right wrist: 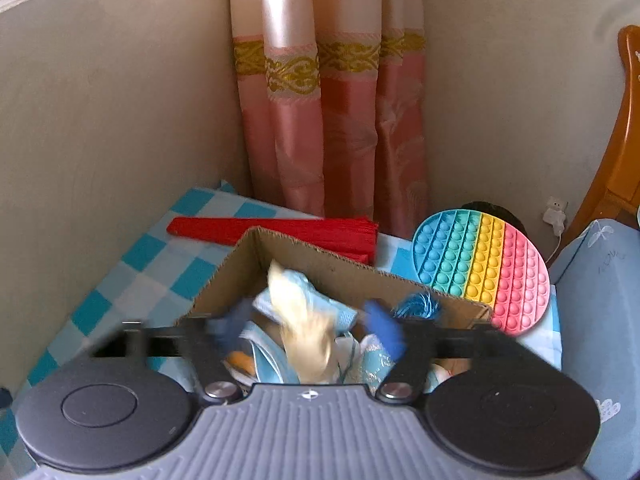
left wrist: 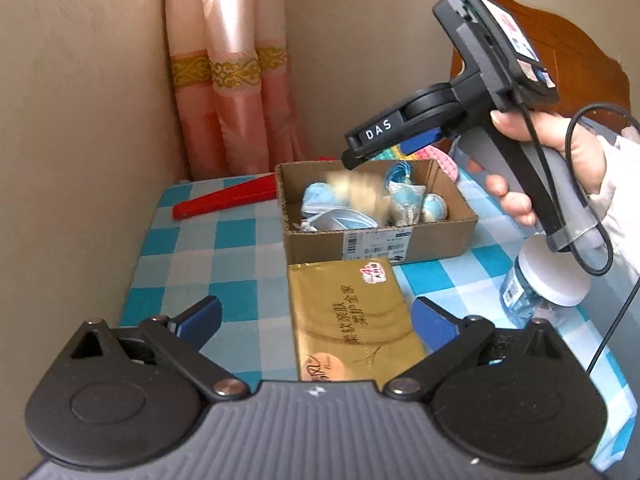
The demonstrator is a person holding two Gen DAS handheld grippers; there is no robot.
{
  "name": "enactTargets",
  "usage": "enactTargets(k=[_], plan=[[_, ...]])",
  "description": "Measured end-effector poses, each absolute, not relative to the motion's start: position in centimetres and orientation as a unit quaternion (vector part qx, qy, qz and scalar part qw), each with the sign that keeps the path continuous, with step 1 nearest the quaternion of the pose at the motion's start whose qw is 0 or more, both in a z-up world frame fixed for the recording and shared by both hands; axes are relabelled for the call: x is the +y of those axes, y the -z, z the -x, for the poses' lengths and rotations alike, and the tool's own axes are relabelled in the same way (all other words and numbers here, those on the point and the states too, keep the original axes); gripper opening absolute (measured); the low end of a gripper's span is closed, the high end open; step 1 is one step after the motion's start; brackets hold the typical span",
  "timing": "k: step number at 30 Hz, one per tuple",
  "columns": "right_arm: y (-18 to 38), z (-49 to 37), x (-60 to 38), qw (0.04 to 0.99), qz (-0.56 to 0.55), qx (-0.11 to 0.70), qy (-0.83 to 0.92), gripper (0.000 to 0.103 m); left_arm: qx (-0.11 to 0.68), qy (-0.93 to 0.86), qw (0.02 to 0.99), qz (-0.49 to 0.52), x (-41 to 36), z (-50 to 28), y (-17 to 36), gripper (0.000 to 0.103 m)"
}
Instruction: Organize soft objects
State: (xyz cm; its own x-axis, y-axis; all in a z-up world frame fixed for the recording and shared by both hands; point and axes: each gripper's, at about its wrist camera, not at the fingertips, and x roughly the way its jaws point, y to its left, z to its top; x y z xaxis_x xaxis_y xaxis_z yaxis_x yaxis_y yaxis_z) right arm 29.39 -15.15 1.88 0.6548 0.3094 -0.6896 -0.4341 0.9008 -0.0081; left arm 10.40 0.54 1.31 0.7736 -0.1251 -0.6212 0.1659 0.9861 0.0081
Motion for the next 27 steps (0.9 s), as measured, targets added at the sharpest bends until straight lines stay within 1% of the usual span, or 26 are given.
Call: enactTargets(k=[4, 6, 10, 16, 22, 27], plan=[[-2.4, -28.9, -15.1, 0.911, 0.080, 0.348, -0.207, 0.093, 0.311, 0.067, 0.947, -0.035, 0.7, -9.9, -1.6, 0.102], [-2.7, -28.1, -15.3, 0.912, 0.083, 0.344, -0.208, 0.103, 0.306, 0.062, 0.949, -0.037, 0.7, -9.6, -1.7, 0.102], [-3.5, -25.8, -16.4, 0.917, 0.083, 0.337, -0.197, 0.103, 0.308, 0.052, 0.949, -0.033, 0.9, -9.5, -1.7, 0.102], [-3.6, -21.4, -18.6, 0.918, 0.080, 0.360, -0.146, 0.103, 0.332, 0.017, 0.943, -0.026, 1.3, -9.2, -1.5, 0.102], [-1.3, -15.1, -20.3, 0.908, 0.057, 0.409, -0.073, 0.103, 0.367, 0.019, 0.930, -0.035, 0.4, -7.9, -0.7, 0.102], [0.4, -10.3, -20.0, 0.903, 0.049, 0.426, -0.036, 0.103, 0.381, 0.031, 0.923, -0.044, -0.6, -6.4, -0.1, 0.102]])
